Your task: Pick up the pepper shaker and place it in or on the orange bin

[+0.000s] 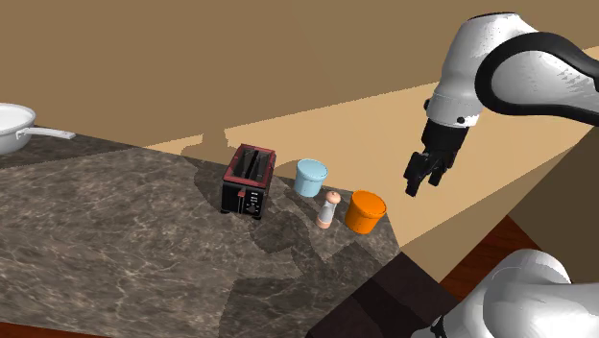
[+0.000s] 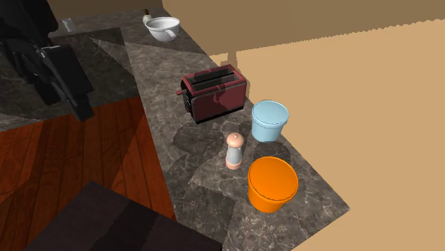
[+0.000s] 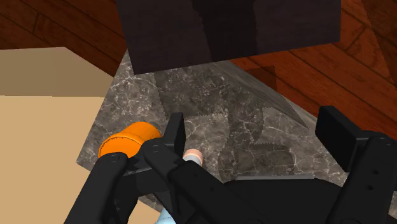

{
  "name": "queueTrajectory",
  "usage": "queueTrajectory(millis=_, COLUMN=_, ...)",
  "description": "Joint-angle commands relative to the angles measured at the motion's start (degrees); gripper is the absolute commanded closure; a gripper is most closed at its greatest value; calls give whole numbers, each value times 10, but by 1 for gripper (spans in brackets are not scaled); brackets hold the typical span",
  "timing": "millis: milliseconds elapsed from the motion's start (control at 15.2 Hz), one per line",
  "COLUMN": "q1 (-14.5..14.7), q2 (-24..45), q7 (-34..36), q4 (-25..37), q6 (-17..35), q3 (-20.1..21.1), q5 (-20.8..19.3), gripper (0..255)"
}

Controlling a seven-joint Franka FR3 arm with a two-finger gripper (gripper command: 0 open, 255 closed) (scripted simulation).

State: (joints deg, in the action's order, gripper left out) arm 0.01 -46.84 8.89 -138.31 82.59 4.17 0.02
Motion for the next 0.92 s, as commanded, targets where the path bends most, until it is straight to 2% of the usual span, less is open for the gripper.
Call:
queueTrajectory(millis=0, q1=0, q2=0, q7=0, q4=0, q6=0, q3=0, q5=0, gripper=0)
queueTrajectory(millis=462, q1=-18, q2=82, q7=-24, q4=-51, q6=149, q3=-22, q5=-32, gripper=0)
queueTrajectory(millis=858, q1=-35, q2=184, q7=-38, q4=-62, q6=276, q3=-40, q5=-58, gripper=0)
